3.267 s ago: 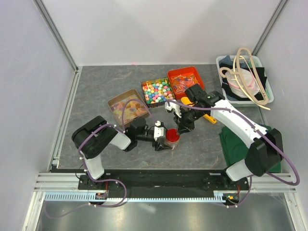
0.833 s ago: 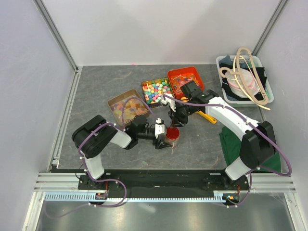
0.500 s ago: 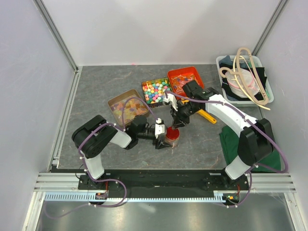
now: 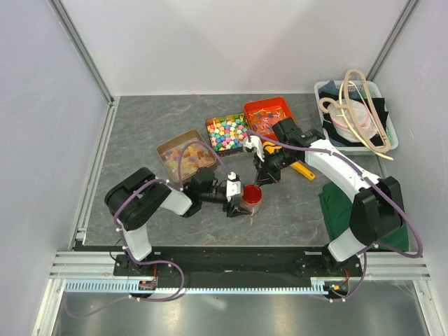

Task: Pack the candies
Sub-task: Screw the bottle lid onto the packing bottle.

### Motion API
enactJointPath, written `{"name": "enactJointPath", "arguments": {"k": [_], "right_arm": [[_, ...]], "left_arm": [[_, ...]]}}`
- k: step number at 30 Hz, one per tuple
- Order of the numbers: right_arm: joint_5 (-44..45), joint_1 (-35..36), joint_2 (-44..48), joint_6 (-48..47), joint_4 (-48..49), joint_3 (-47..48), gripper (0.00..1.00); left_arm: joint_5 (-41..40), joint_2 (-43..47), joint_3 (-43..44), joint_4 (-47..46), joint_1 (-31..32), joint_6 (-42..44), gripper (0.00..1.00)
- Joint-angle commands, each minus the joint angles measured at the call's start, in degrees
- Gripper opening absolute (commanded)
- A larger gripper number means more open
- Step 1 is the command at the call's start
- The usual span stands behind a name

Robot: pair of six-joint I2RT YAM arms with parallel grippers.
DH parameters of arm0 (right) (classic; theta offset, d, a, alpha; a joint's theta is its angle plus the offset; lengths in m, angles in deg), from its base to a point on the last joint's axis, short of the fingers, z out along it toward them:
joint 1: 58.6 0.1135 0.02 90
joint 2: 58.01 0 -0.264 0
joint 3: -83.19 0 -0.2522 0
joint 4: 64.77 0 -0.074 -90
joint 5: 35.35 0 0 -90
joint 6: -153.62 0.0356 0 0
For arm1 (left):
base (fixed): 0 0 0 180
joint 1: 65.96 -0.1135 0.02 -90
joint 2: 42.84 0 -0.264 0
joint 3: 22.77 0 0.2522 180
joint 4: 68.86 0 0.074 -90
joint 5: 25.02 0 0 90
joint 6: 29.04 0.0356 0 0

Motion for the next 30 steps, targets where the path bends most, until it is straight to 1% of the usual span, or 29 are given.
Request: {"name": "enactJointPath", "arguments": {"k": [1, 4, 13, 20, 26, 30], "right_arm": [[1.59, 0.55, 1.0, -1.14, -4.46, -3.14, 0.12], [1.15, 0.46, 1.79, -0.79, -4.46, -4.02, 0.12], [0.8, 0.55, 4.17, -0.53, -5.6, -6.13, 0.12], [0.27, 0.63, 6.1, -0.61, -7.01, -7.54, 0.11], [-1.22, 0.63, 6.1, -3.51, -9.55, -8.68, 0.12], [0.79, 0.72, 8.29, -3.78, -8.95, -7.98, 0.12]], "left_arm": [[-4.15, -1.37, 2.5, 2.34, 0.13, 0.27, 0.03], [-4.94, -1.72, 2.86, 2.78, 0.13, 0.26, 0.02], [-8.37, -2.6, 4.0, 4.01, 0.13, -0.26, 0.02], [-9.52, -3.13, 4.53, 4.19, 0.13, -0.7, 0.02], [-11.28, -3.83, 5.23, 5.15, 0.21, -0.97, 0.02], [-11.01, -3.92, 5.58, 5.86, 0.3, -0.62, 0.02]]}}
